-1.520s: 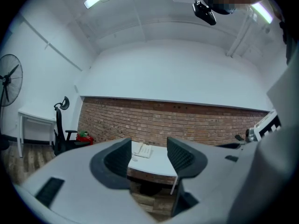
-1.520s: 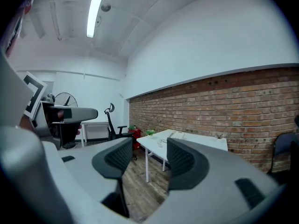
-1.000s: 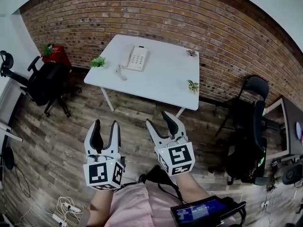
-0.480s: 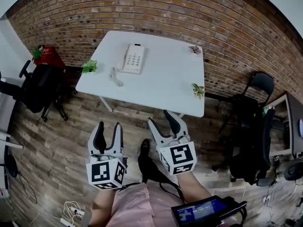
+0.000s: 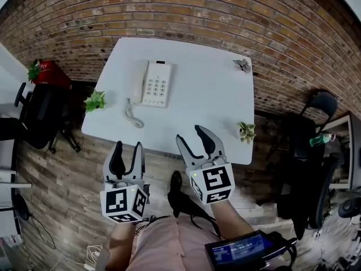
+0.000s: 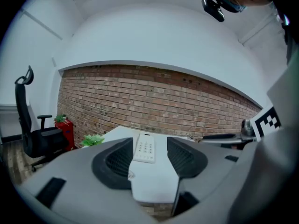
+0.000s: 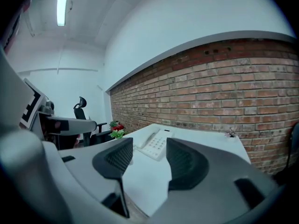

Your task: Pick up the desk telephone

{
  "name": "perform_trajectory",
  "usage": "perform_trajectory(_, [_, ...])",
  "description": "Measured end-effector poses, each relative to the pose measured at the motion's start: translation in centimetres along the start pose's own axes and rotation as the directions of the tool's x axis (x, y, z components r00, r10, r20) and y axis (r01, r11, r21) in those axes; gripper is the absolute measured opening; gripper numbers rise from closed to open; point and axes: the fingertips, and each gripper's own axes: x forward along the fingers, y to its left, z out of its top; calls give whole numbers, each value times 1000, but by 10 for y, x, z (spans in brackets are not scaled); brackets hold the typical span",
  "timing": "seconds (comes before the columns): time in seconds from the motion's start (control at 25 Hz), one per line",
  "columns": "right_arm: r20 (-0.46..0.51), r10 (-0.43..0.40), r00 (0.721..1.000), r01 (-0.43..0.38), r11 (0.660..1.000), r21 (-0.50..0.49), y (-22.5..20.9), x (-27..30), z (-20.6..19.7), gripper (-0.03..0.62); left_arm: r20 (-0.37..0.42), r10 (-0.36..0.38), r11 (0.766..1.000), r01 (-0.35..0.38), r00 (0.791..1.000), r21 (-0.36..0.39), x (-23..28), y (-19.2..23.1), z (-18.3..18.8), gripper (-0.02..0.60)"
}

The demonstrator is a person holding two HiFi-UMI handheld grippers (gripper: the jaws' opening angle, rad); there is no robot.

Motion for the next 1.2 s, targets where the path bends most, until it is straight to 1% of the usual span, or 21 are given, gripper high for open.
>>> perform_trajectory(0.12, [0,2,1000,-2,1000,3,-17,30,13,231,11,-4,1000,4,1000,-6,37,9,18,232])
perform_trajectory(0.32, [38,-21,999,21,1000,-5,-46,62,47,230,69,-18,1000,18,997,7,85,16,61,233])
perform_trajectory(0.6, [104,-67,992,69,997,-22,-74,82,91,230,115,-56,998,54,992,15,112,15,97,238])
perform_trajectory(0.76, [119,-83,989,88,996,-34,-80,97,106,231,128,-89,996,88,988,17,131,15,109,238])
perform_trajectory(0.96, [99,-105,990,109,994,-29,-87,135,110,231,95,-144,989,145,985,4,175,26,106,245])
perform_trajectory(1.2, [12,-137,990,137,990,34,-102,187,88,232,0,-241,970,240,971,-35,241,38,86,287])
